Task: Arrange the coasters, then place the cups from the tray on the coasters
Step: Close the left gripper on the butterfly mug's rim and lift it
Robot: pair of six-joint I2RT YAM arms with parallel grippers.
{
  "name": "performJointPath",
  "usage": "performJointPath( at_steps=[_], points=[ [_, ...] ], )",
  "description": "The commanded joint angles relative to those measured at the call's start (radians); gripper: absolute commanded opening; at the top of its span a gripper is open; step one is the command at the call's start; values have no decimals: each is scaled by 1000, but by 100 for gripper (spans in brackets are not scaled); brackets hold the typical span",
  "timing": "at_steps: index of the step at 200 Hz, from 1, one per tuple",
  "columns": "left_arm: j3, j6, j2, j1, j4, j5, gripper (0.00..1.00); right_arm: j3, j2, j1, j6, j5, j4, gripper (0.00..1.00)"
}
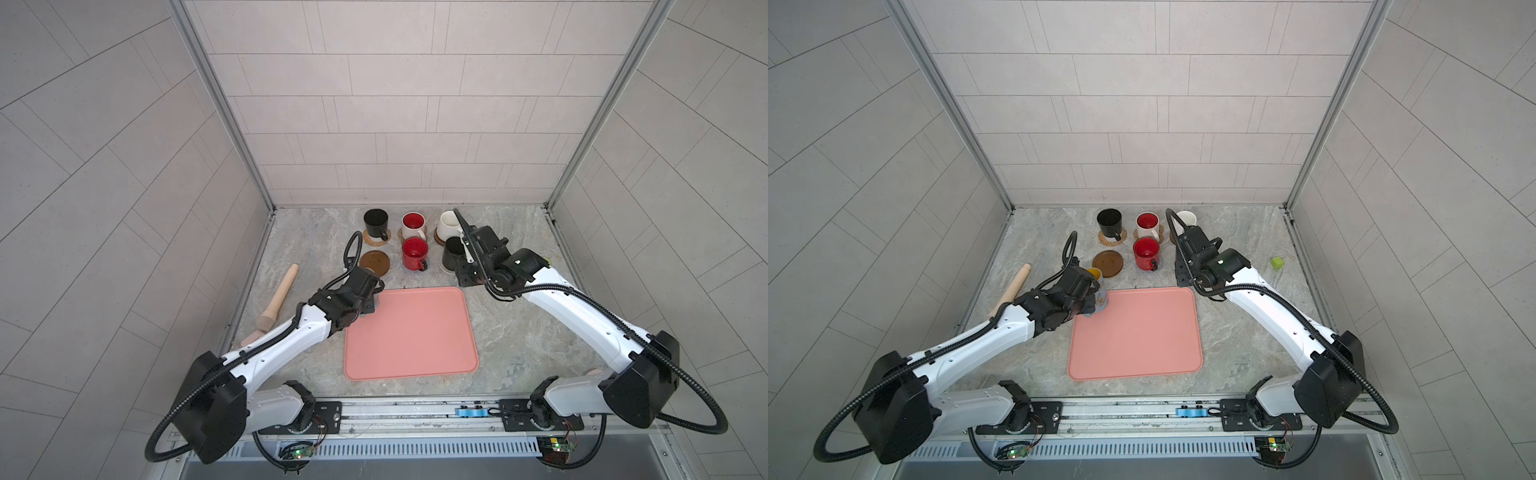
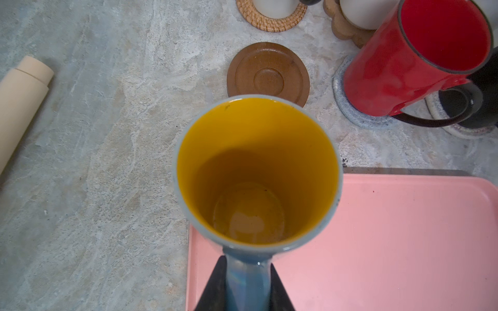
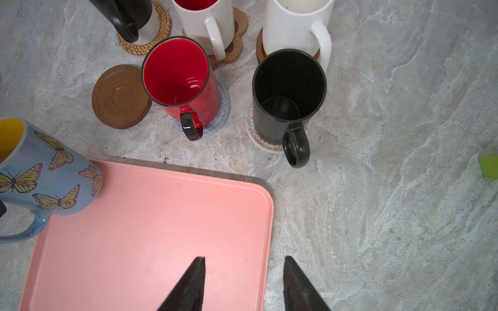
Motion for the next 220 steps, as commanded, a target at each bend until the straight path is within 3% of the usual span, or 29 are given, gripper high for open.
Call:
performJointPath(
  at_steps=[1, 157, 220],
  points=[
    [-2, -5, -18, -15, 66, -52, 1, -7, -32, -7, 7, 21, -1, 50],
    [-40, -33, -6, -60, 64, -60, 1, -19, -52, -9, 15, 17, 0, 50],
    [-20, 4, -27, -68, 96, -120, 0, -22, -55, -8, 14, 16, 1, 50]
  ],
)
